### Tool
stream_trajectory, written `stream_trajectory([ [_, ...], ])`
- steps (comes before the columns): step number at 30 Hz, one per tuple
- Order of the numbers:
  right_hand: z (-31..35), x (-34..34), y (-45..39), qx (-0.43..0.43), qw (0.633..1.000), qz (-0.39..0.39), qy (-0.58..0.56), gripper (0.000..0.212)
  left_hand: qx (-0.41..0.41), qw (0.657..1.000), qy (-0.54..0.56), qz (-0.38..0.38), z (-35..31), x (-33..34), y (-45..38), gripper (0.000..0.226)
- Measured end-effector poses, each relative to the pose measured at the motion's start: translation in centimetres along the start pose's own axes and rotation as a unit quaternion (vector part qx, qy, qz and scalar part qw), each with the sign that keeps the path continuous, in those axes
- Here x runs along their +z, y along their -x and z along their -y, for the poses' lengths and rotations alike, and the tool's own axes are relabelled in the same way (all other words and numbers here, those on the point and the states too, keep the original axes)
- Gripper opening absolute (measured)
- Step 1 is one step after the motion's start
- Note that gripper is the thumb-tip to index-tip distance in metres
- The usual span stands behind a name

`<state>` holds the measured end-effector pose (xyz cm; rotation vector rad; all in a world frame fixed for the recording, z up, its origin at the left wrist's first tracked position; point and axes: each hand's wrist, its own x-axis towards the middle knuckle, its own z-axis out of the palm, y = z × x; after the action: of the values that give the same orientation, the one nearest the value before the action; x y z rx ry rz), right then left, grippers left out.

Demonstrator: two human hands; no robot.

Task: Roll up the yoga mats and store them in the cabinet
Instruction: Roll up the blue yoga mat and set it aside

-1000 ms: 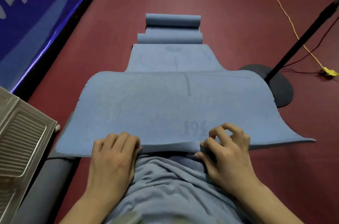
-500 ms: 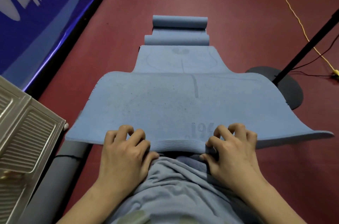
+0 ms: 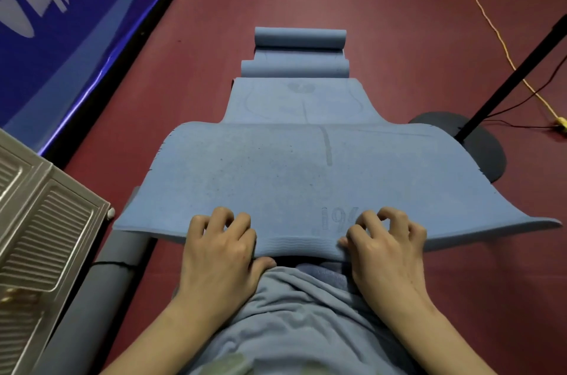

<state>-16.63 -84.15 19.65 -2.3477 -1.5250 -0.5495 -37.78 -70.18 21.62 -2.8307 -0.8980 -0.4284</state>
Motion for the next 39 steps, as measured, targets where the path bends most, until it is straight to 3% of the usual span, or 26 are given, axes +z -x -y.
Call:
stream_trajectory([
  [6, -0.4, -1.0, -0.8, -0.007, 1.0, 0.021, -0.016, 0.028, 0.017, 1.0, 0.002, -0.013, -1.0, 0.2, -0.4, 0.041],
  [10, -0.8, -1.3, -0.6, 0.019, 0.995, -0.045, -0.092, 0.015, 0.033, 0.999, 0.011, -0.02, -0.8, 0.6, -0.7, 0.037],
  [12, -0.8, -1.4, -0.5, -0.008, 0.99, -0.078, -0.113, 0.014, 0.042, 0.999, 0.016, -0.024, -0.5, 0.7, -0.9, 0.036],
  [18, -1.4, -1.5, -0.7, -0.031, 0.996, -0.006, -0.087, 0.031, 0.008, 0.998, -0.026, -0.06, -1.0, 1.0, -0.8, 0.029],
  [23, -1.6, -2.3, -0.6, -0.048, 0.996, 0.042, -0.064, 0.02, -0.033, 0.992, -0.032, -0.115, -1.0, 1.8, 0.0, 0.021],
  [28, -1.6, -1.5, 0.1, -0.047, 0.998, 0.021, -0.045, 0.007, -0.026, 0.99, -0.043, -0.132, -0.7, 2.0, -0.2, 0.028],
  [34, -1.2, 0.5, -0.4, -0.015, 0.998, 0.007, -0.067, 0.021, -0.024, 0.987, -0.046, -0.149, 0.7, 2.5, -0.9, 0.028],
  [39, -1.6, 1.0, -1.0, -0.005, 0.992, 0.007, -0.126, 0.024, -0.019, 0.993, -0.003, -0.117, 1.4, 2.5, -1.3, 0.047],
])
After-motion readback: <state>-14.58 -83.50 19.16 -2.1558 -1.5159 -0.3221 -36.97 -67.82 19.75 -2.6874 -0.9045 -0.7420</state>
